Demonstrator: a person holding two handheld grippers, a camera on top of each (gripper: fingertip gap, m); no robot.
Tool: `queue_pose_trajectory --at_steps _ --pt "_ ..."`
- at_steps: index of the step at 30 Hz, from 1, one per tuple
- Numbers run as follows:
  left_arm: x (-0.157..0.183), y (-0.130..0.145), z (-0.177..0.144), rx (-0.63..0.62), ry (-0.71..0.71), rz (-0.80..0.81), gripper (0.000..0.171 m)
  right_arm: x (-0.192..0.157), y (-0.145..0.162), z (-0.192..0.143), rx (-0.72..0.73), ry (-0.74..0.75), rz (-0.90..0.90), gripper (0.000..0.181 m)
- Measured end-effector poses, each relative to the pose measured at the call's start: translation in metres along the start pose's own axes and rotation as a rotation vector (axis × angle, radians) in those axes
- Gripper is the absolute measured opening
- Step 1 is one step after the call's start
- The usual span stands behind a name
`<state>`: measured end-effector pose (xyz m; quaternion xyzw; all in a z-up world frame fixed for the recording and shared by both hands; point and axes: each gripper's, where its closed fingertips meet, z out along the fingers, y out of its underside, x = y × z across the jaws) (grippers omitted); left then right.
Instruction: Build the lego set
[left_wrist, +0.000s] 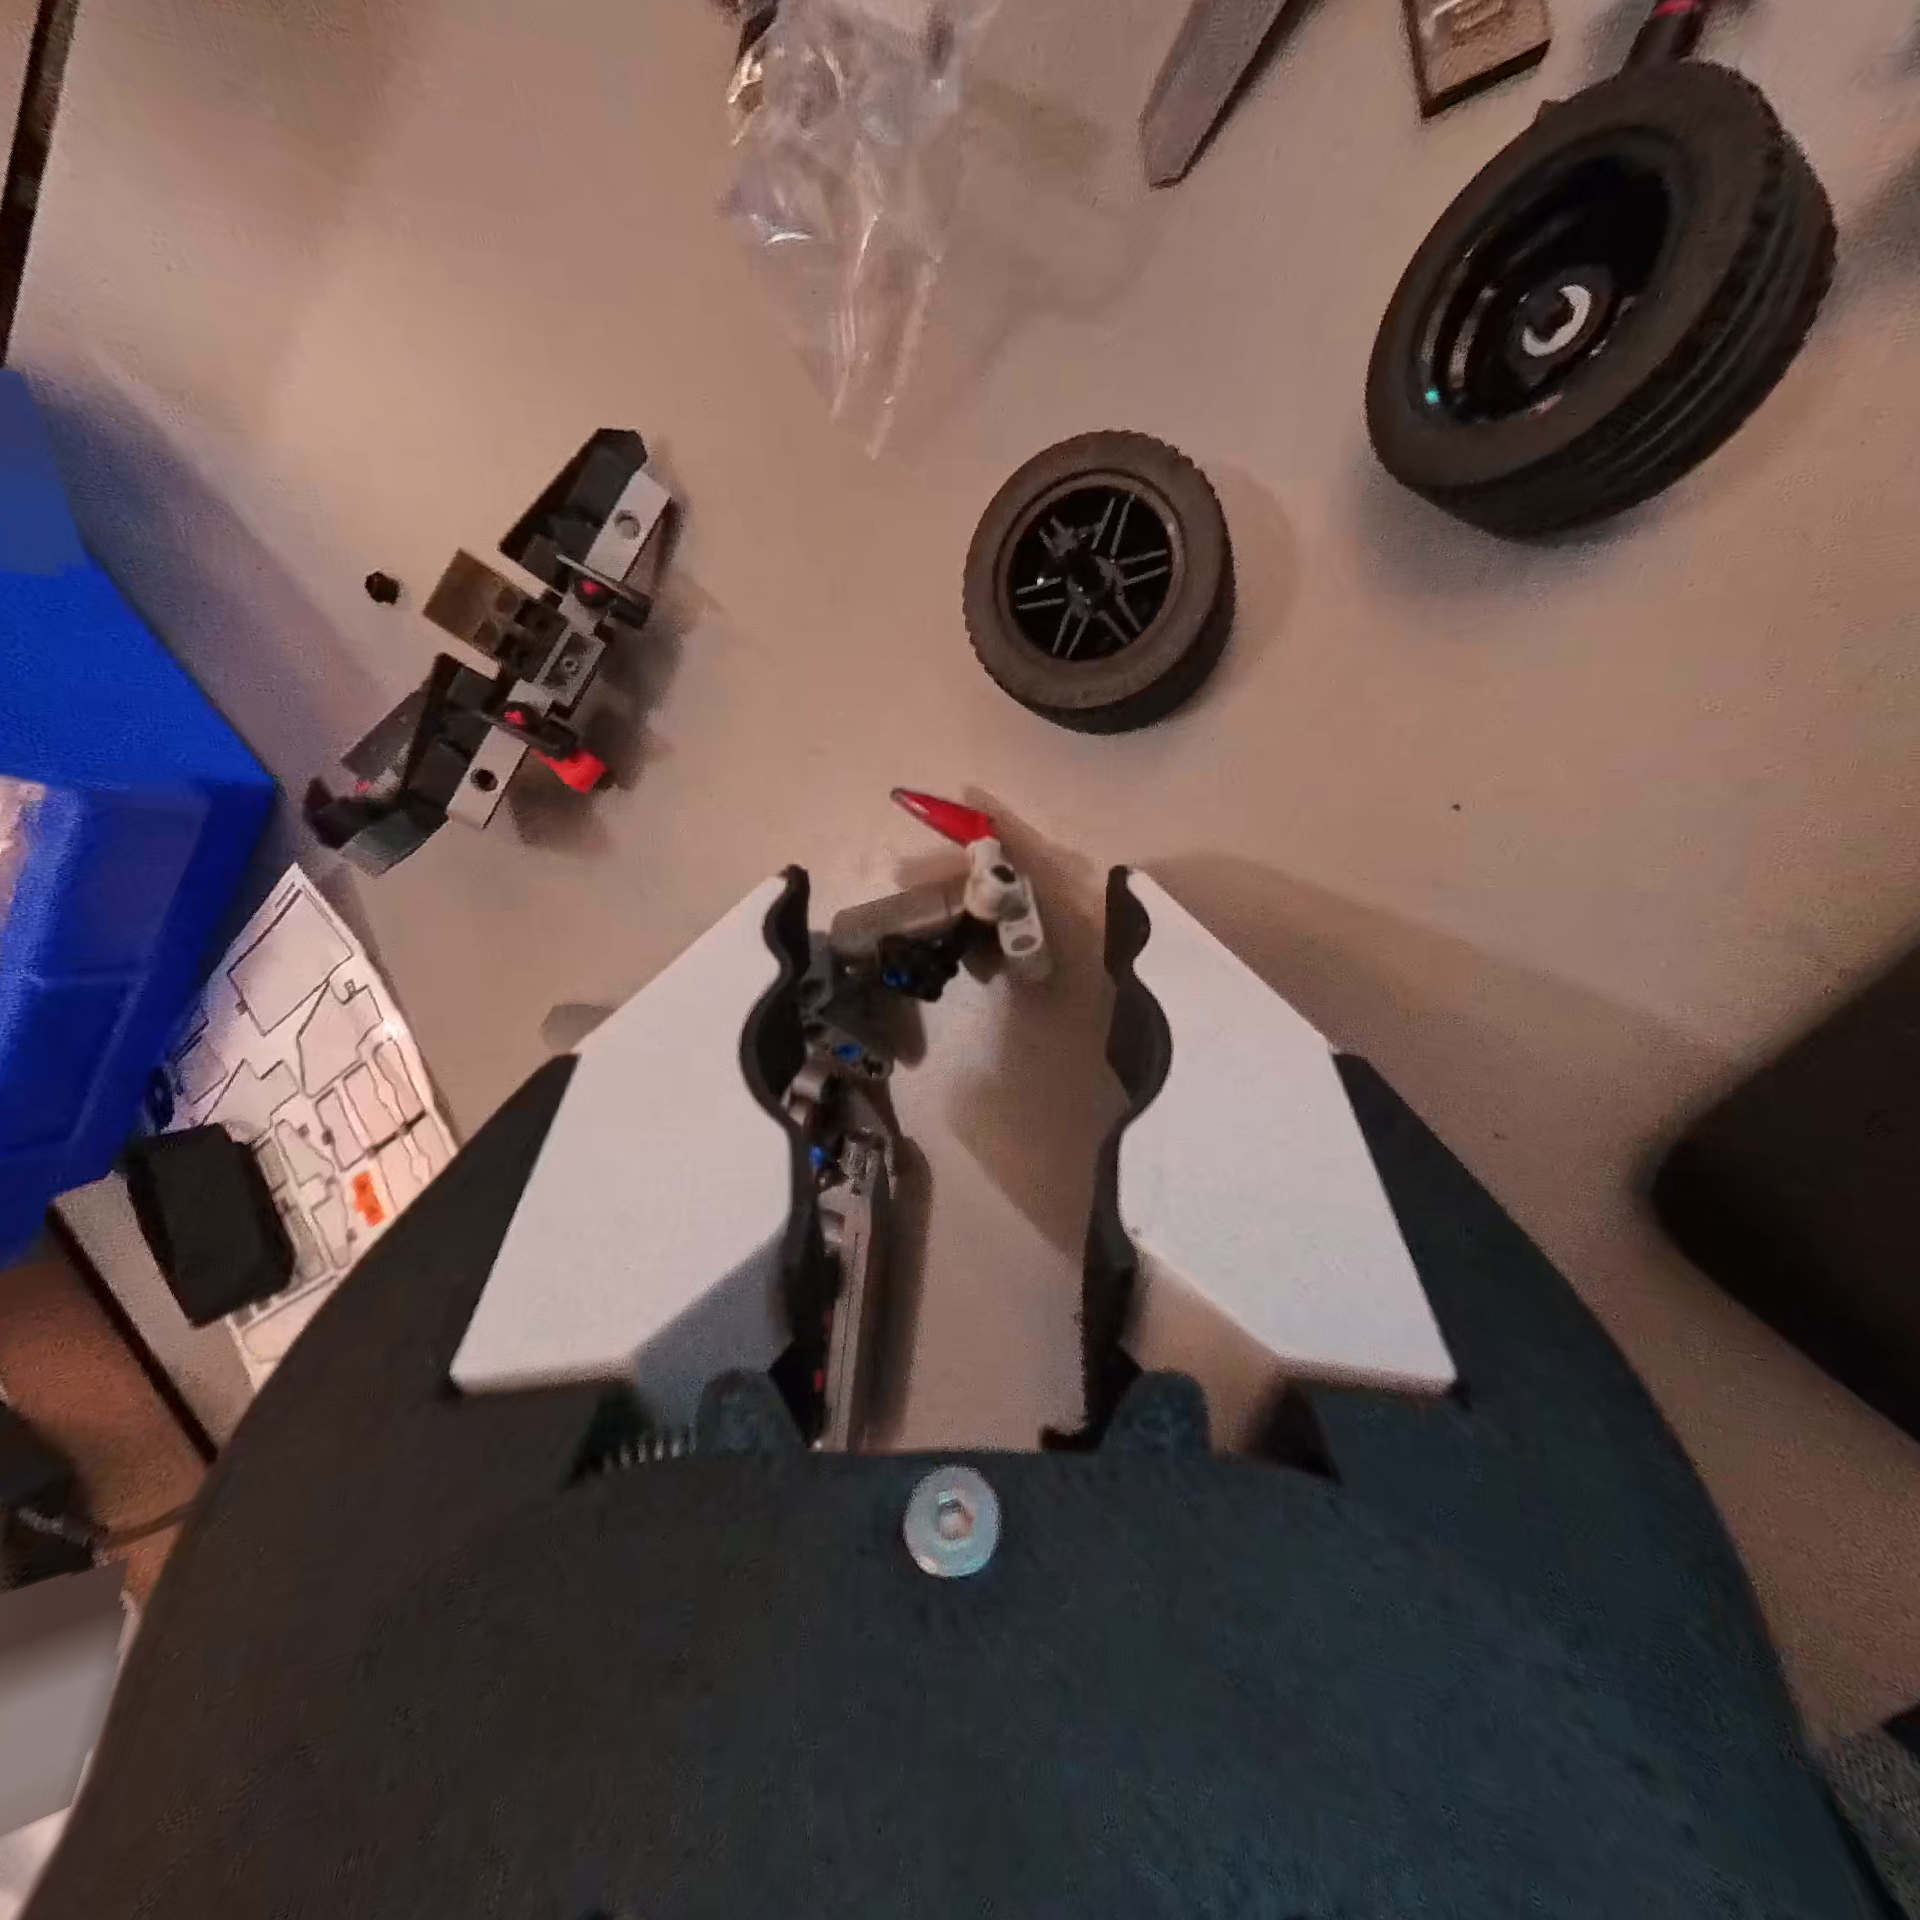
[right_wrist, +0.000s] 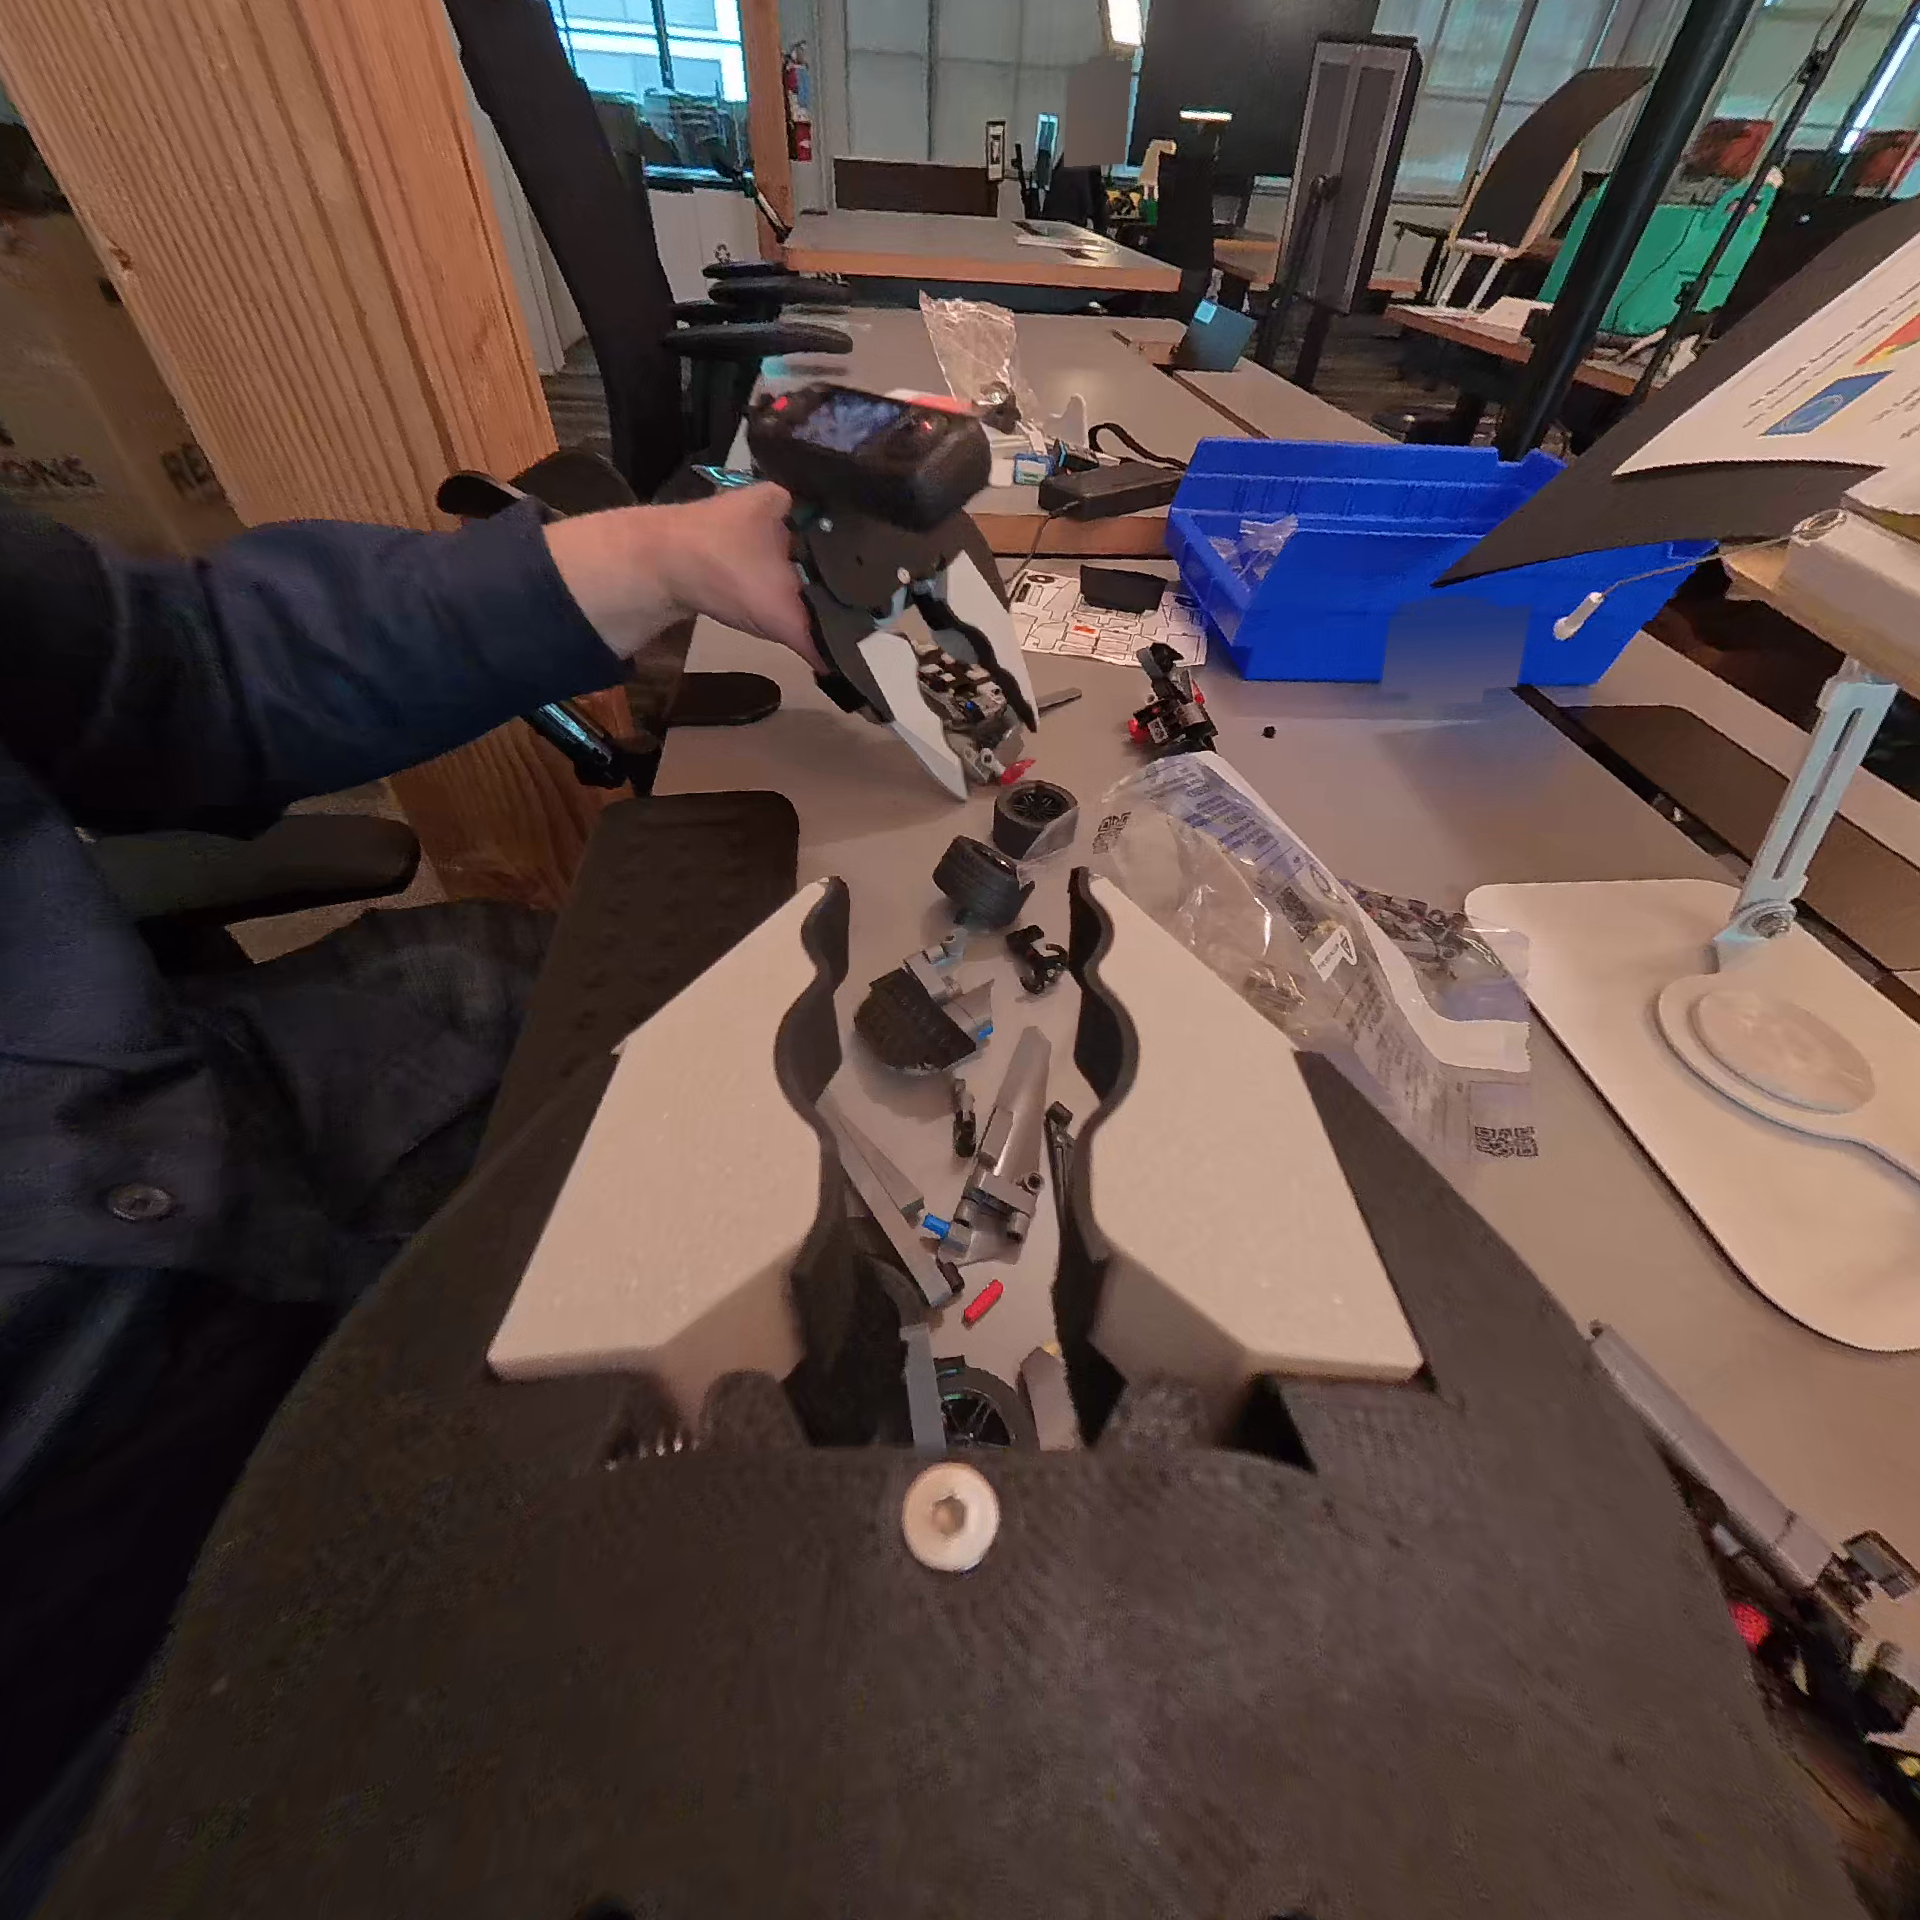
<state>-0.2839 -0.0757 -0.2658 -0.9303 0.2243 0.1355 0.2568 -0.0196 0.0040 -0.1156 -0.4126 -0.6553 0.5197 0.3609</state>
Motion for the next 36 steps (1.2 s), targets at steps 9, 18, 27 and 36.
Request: queue_pose_trajectory --at_steps 9,18,27,36 --pt "-0.003 0.001 0.006 -0.013 0.030 -0.035 0.007 0.007 0.004 -0.003 0.006 0.001 0.027 0.040" --pt "-0.003 -0.106 -0.109 0.784 0.266 -0.289 0.006 -0.005 -0.017 0.028 -0.011 0.034 -0.016 0.047" --pt "0.043 -0.196 -0.206 1.356 0.694 -0.384 0.006 0.000 -0.053 0.101 0.034 0.047 -0.025 0.062" --pt "0.070 -0.221 -0.200 1.449 0.980 -0.402 0.006 0.008 -0.058 0.091 0.092 -0.037 0.026 0.017"
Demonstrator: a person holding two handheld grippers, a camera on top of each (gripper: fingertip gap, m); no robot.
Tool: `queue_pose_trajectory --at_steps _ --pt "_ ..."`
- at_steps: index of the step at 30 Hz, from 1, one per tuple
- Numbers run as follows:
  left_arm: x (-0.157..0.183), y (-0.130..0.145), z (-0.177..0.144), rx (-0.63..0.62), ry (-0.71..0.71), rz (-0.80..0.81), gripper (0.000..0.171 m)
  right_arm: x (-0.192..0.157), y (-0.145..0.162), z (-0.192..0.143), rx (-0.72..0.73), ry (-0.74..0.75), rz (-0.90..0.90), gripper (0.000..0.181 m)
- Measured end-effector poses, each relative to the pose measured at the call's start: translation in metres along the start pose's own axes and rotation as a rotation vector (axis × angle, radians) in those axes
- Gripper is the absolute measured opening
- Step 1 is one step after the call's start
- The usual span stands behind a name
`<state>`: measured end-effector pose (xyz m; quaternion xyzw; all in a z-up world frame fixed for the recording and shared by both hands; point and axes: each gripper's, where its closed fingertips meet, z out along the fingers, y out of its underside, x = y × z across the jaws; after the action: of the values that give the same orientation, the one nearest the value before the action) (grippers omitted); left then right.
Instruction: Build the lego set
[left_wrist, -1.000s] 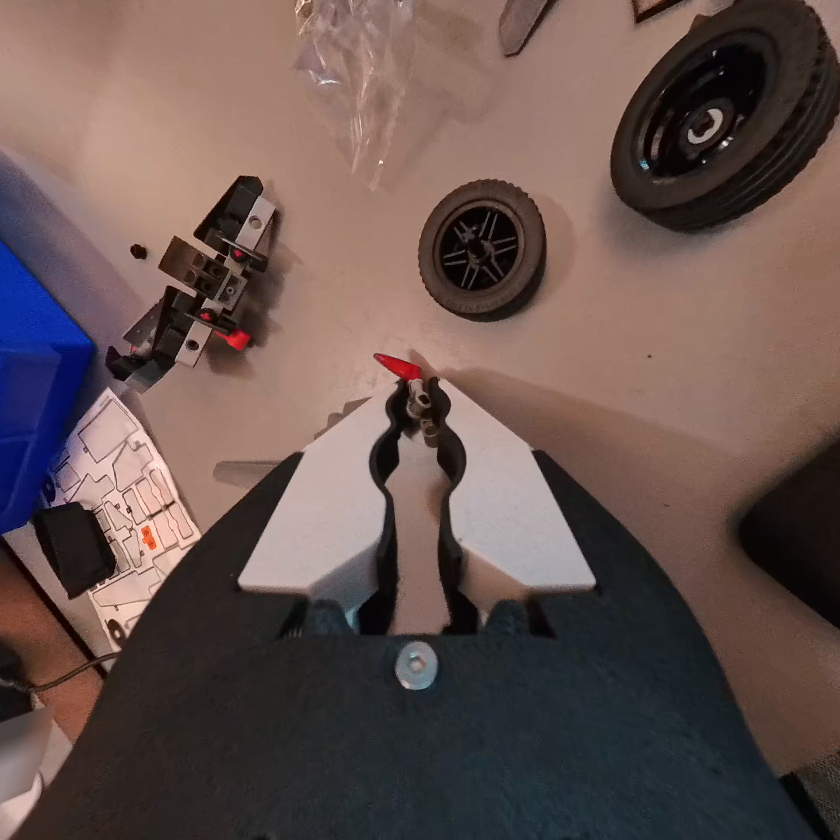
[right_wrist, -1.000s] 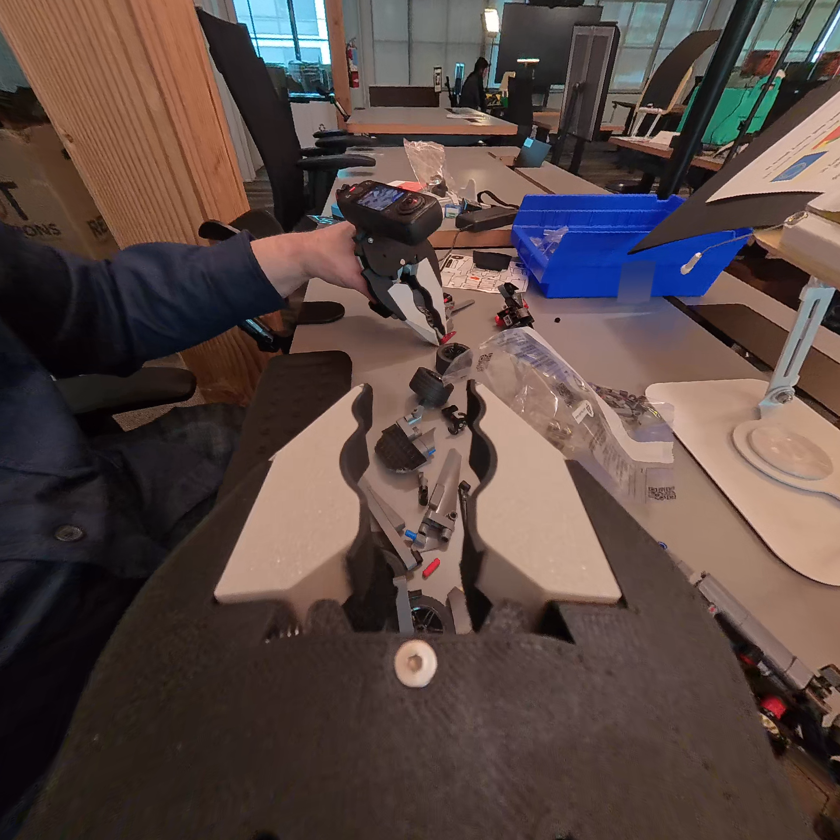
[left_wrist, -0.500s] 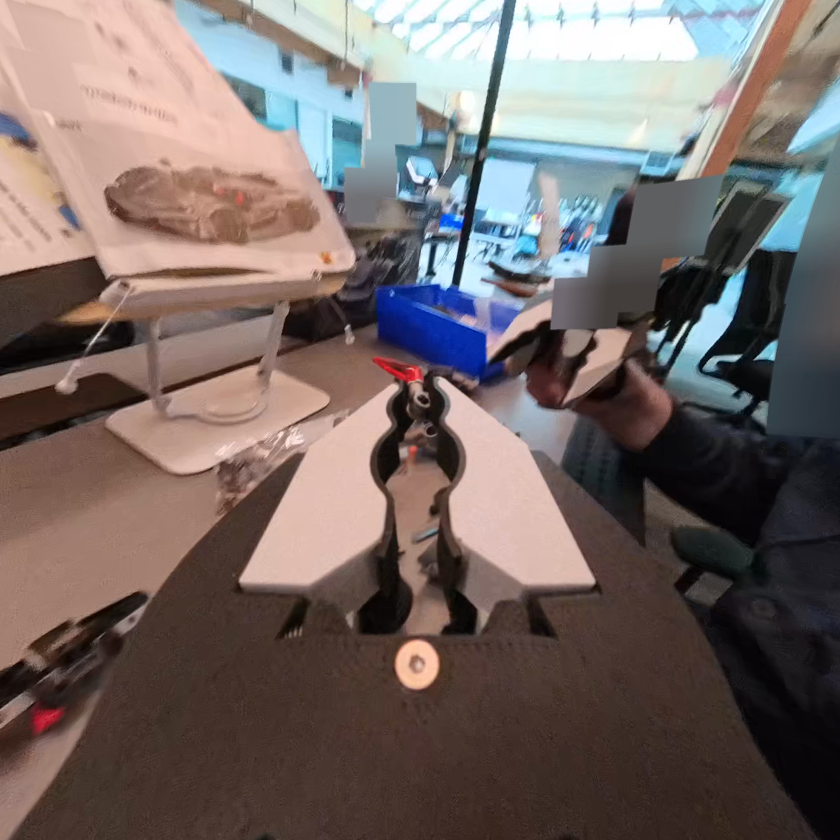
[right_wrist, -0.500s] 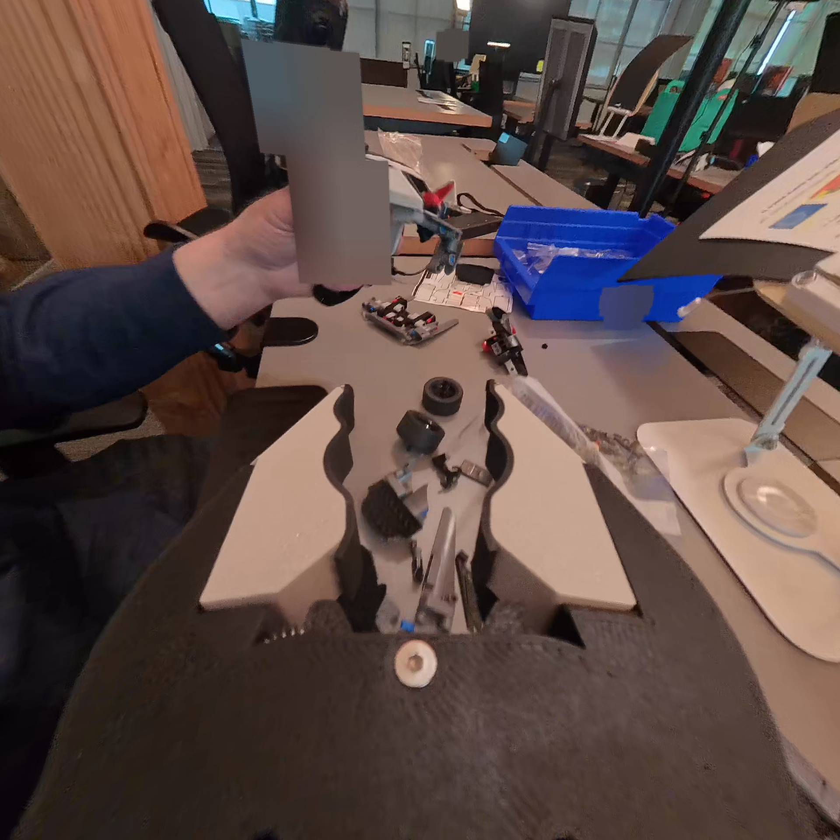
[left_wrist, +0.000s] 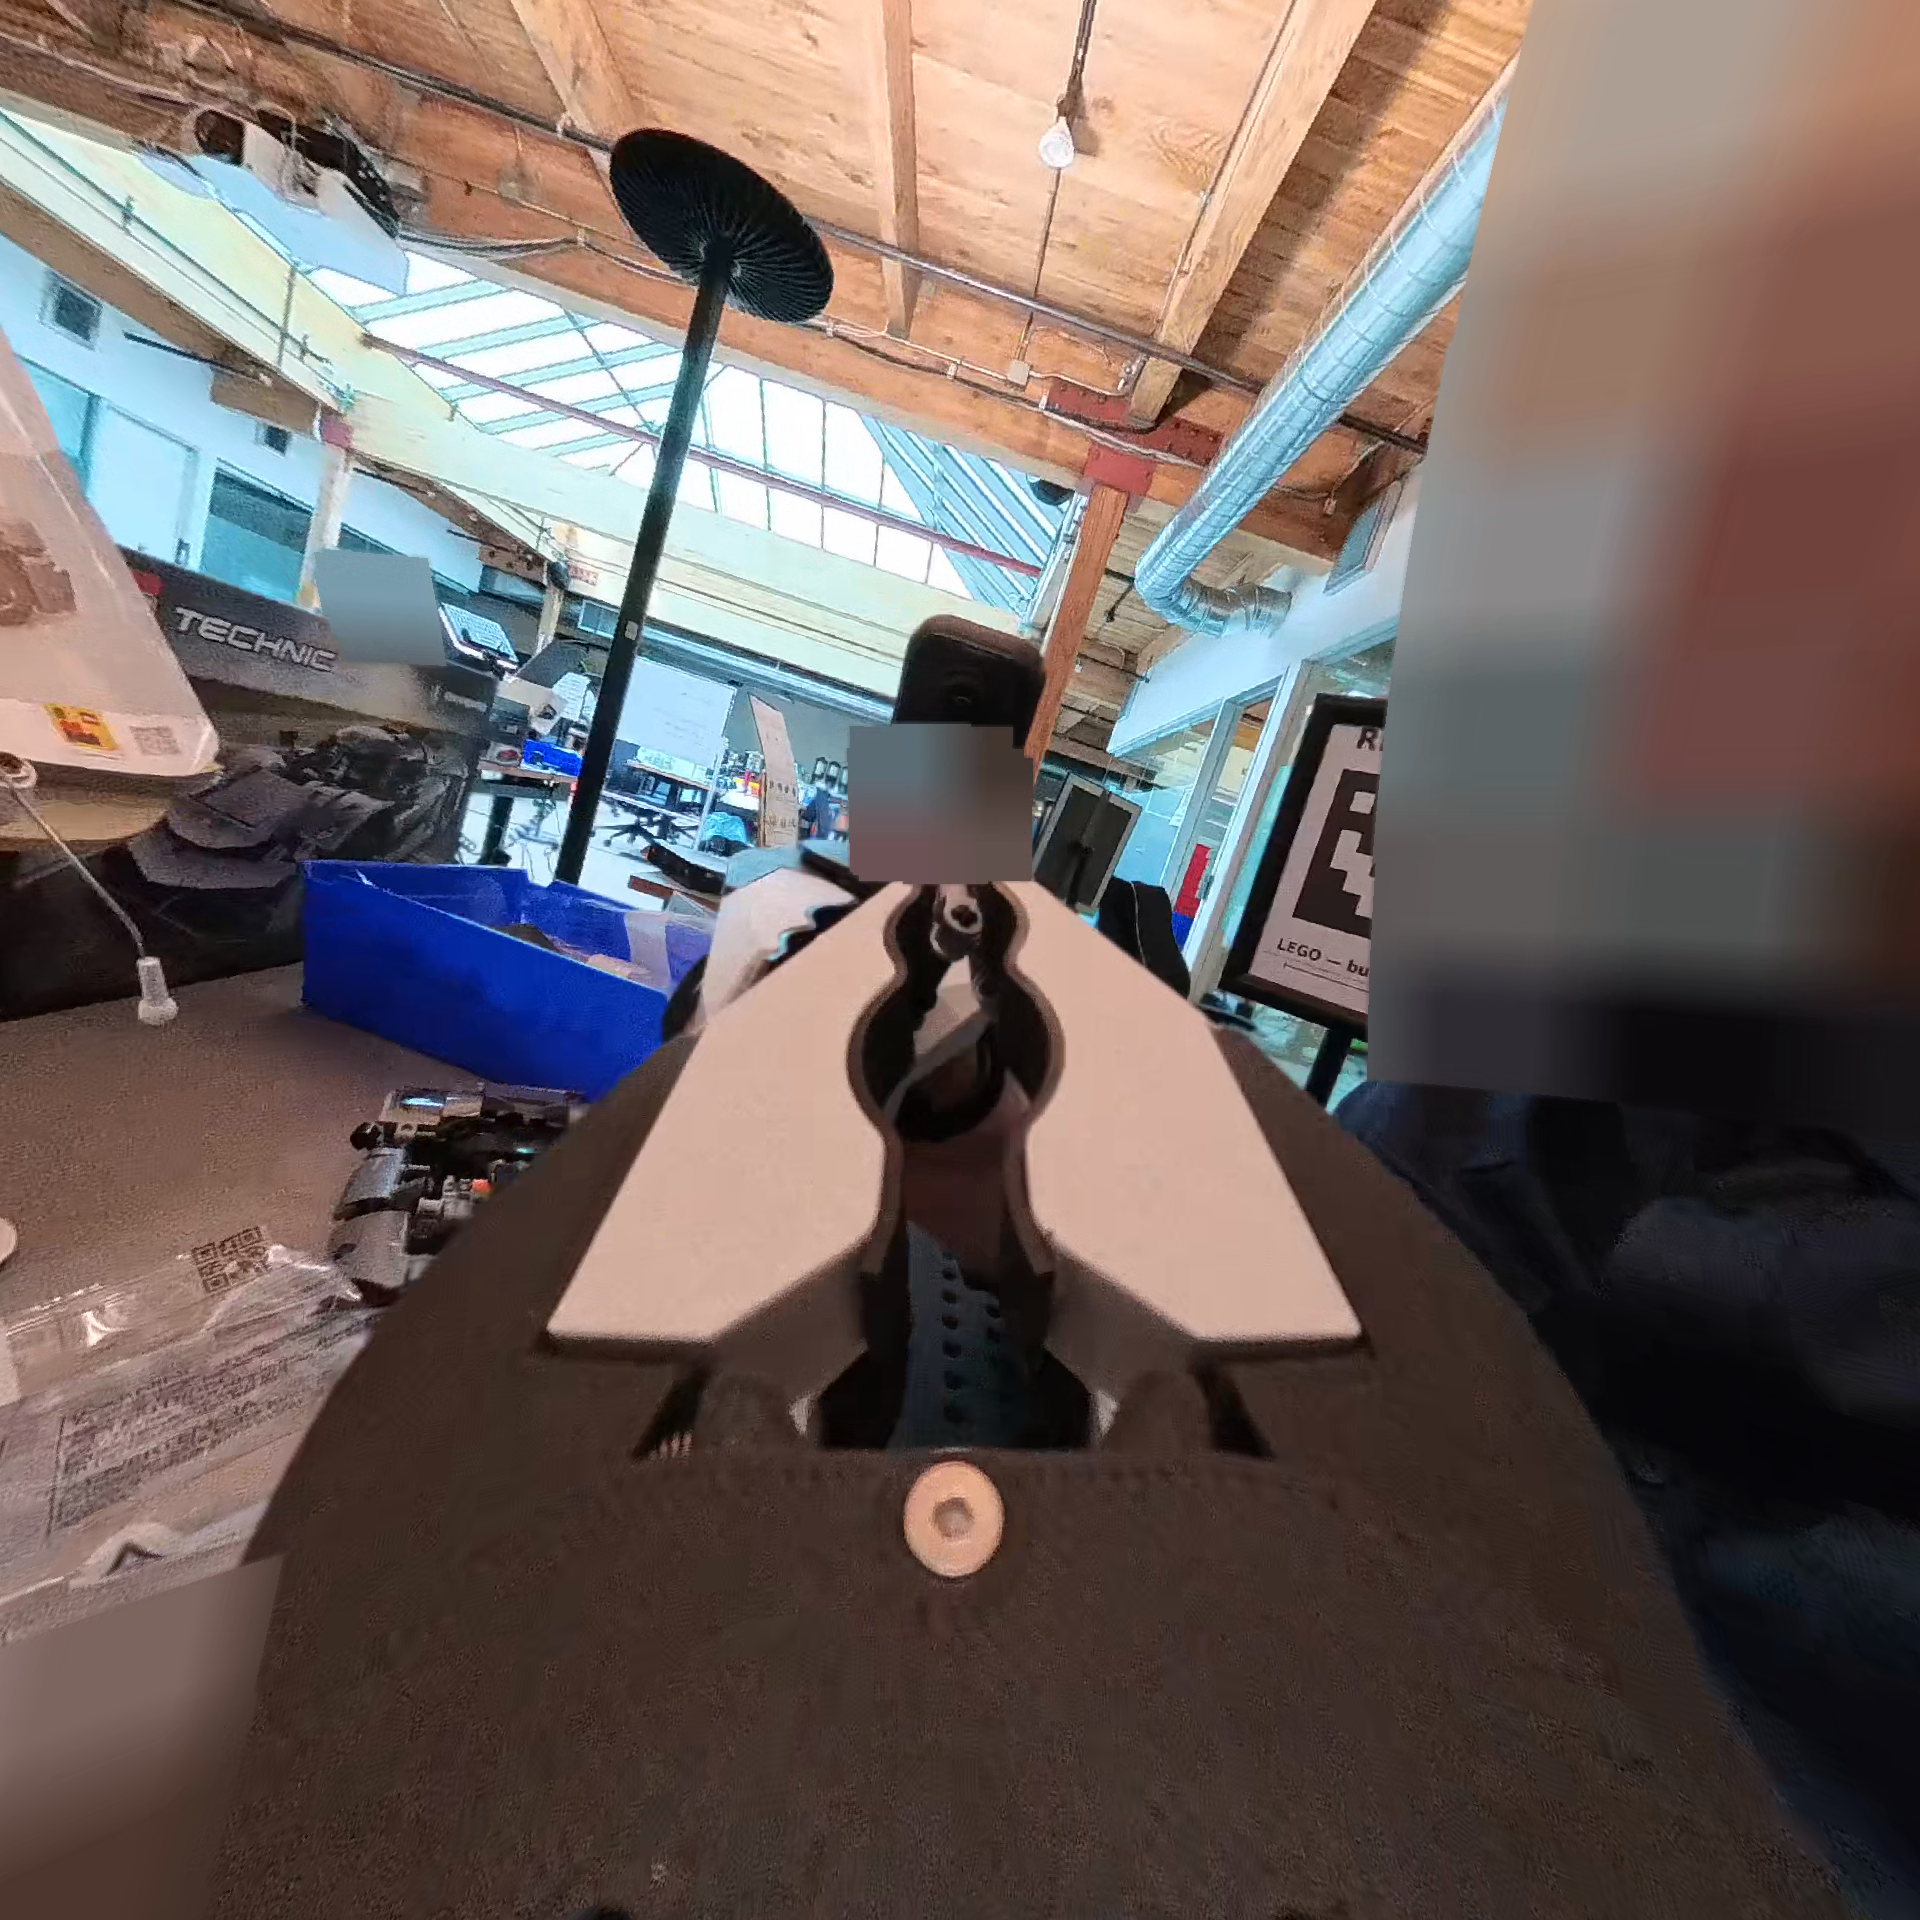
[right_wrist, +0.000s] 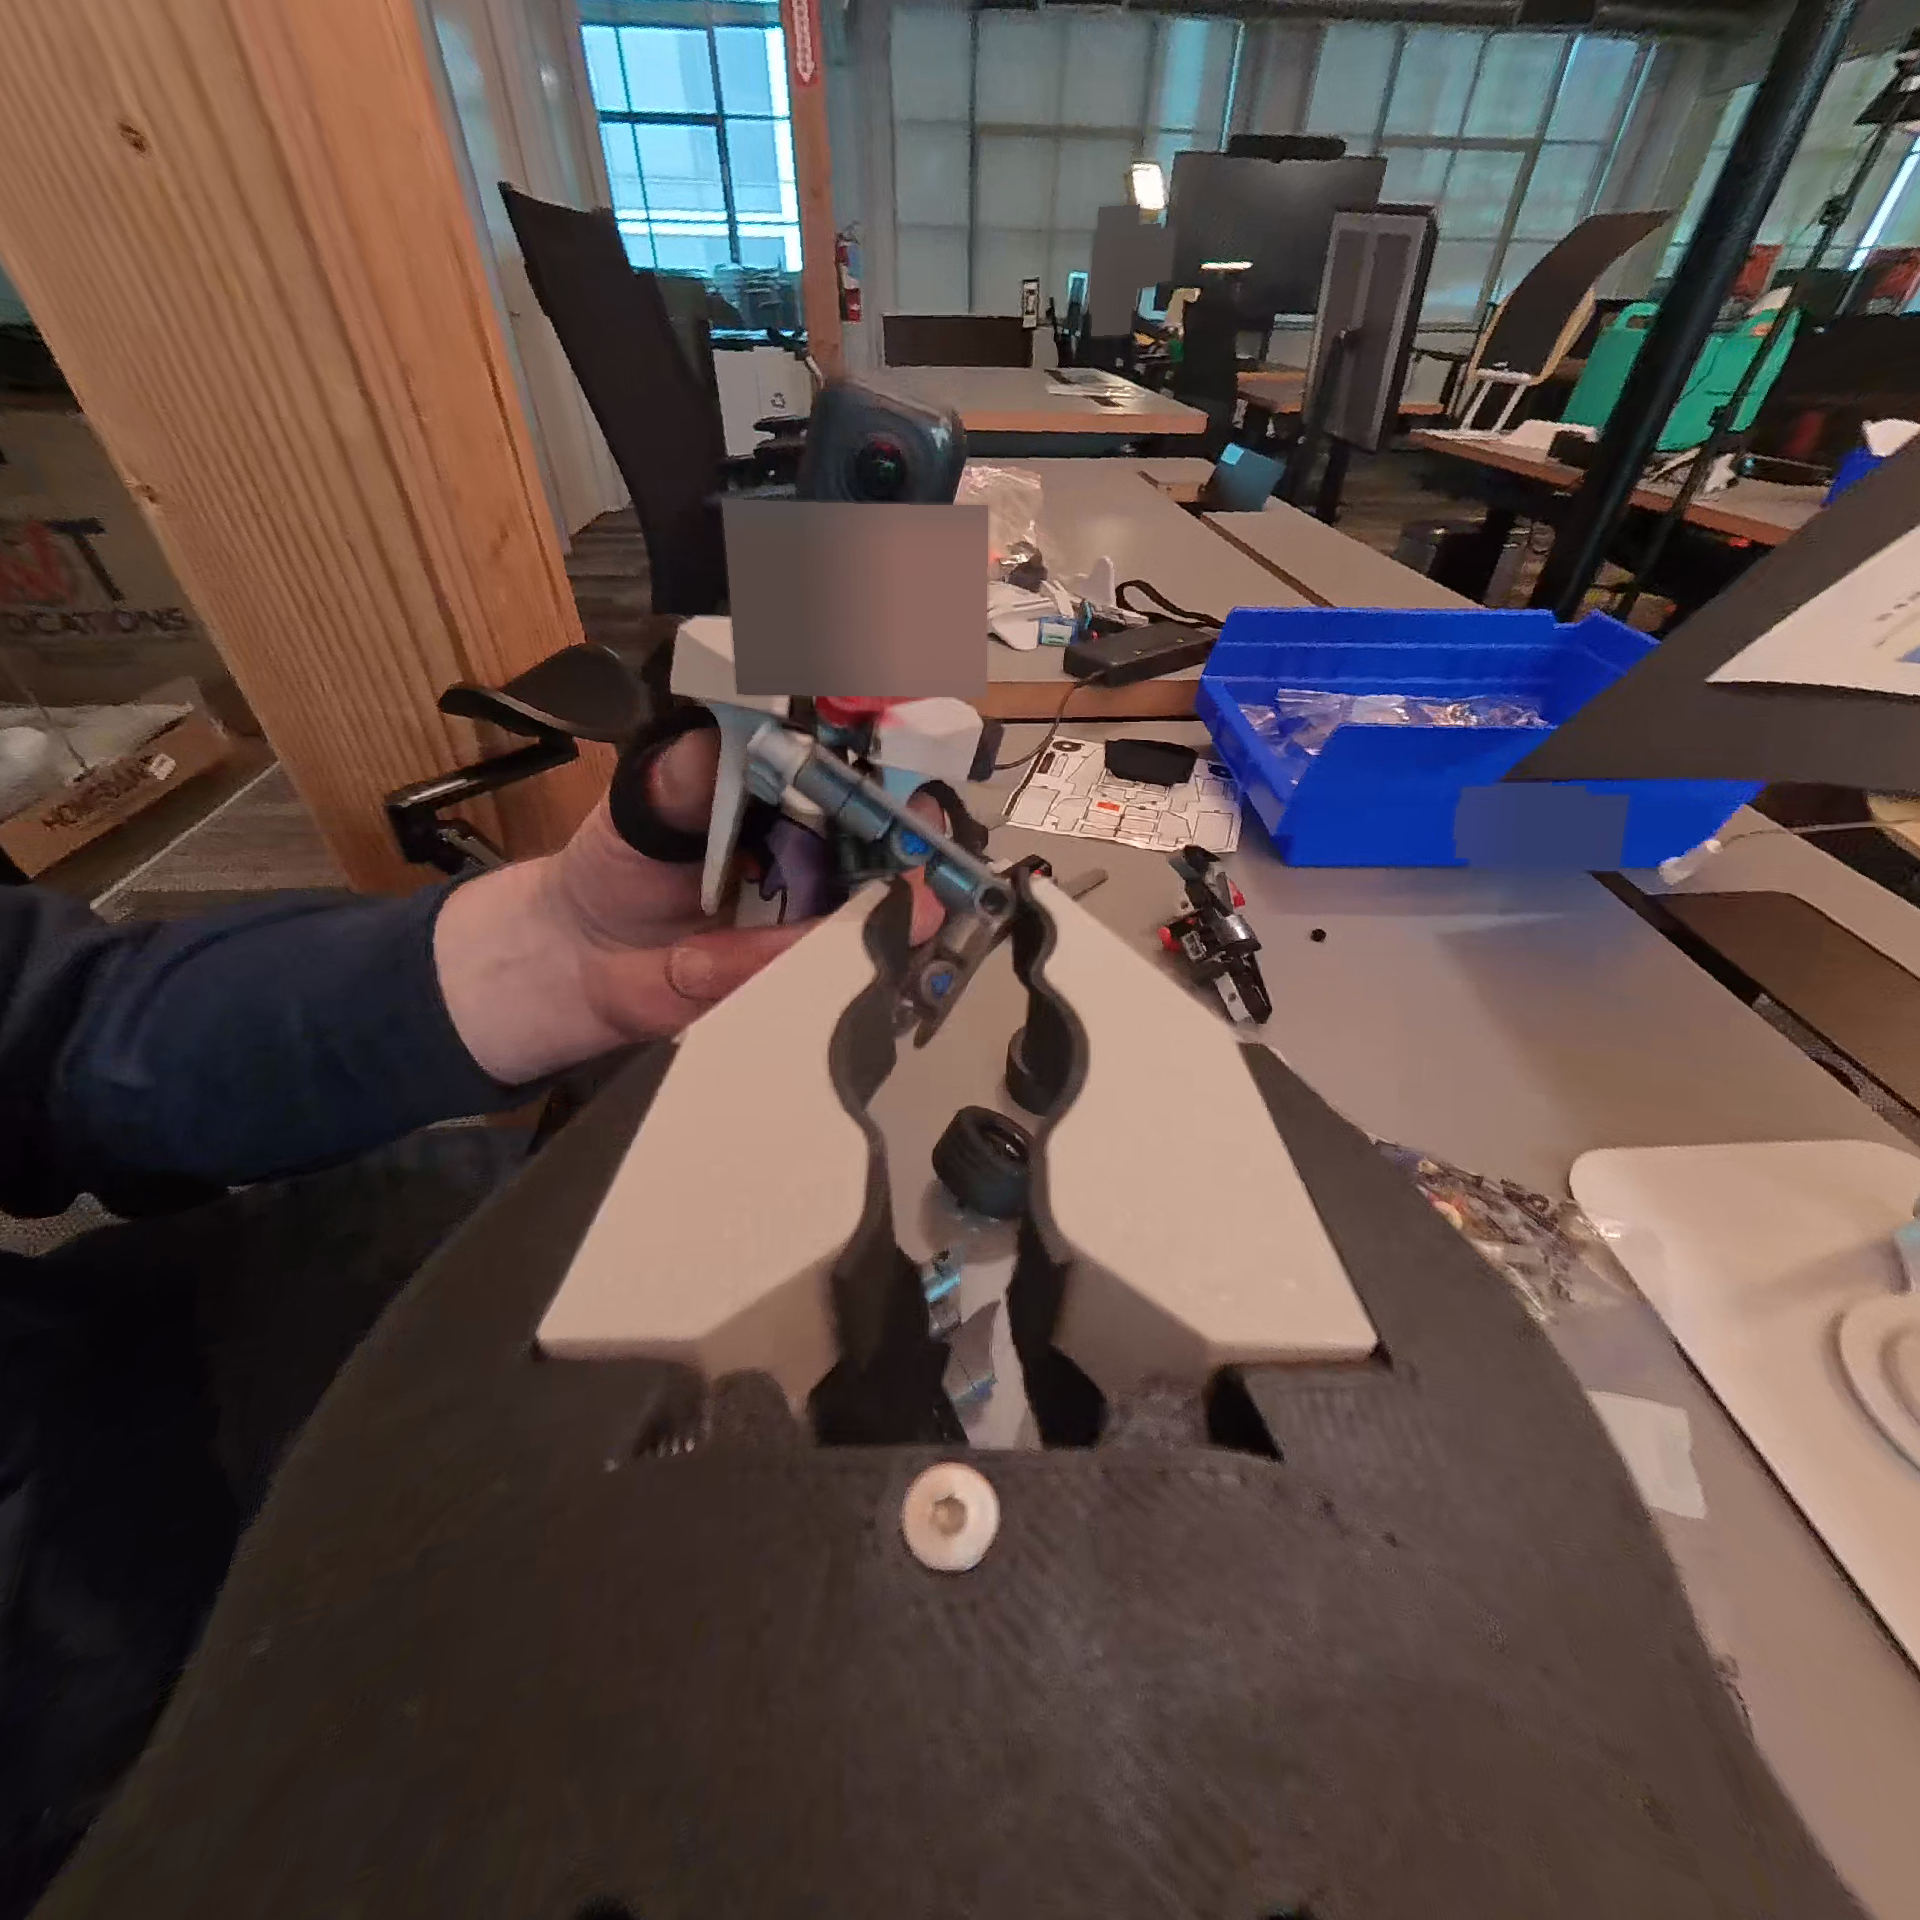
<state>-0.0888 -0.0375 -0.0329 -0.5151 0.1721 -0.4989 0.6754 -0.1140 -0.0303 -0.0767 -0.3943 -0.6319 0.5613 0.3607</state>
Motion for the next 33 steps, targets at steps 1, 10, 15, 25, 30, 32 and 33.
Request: queue_pose_trajectory --at_steps 1,10,15,25,30,32,33 --pt "-0.002 0.002 0.001 0.000 -0.001 -0.005 0.006 0.002 0.003 -0.002 -0.017 0.004 0.001 0.016" --pt "-0.028 0.031 -0.004 -0.125 -0.121 -0.004 0.014 0.034 0.029 -0.022 -0.247 0.309 -0.317 0.013" --pt "-0.031 0.048 0.000 -0.228 -0.153 0.050 0.011 0.035 0.042 -0.026 -0.318 0.317 -0.370 0.012" --pt "-0.035 0.050 0.004 -0.242 -0.204 0.095 0.008 0.022 0.039 -0.041 -0.258 0.153 -0.286 0.037" --pt "-0.042 0.072 0.010 -0.428 -0.259 0.143 0.008 0.010 0.038 -0.042 -0.260 0.122 -0.393 0.033" --pt "-0.042 0.075 0.013 -0.464 -0.252 0.135 0.009 0.010 0.045 -0.040 -0.307 0.135 -0.429 0.023" --pt "-0.043 0.076 0.012 -0.474 -0.256 0.136 0.009 0.011 0.045 -0.039 -0.312 0.142 -0.422 0.022"
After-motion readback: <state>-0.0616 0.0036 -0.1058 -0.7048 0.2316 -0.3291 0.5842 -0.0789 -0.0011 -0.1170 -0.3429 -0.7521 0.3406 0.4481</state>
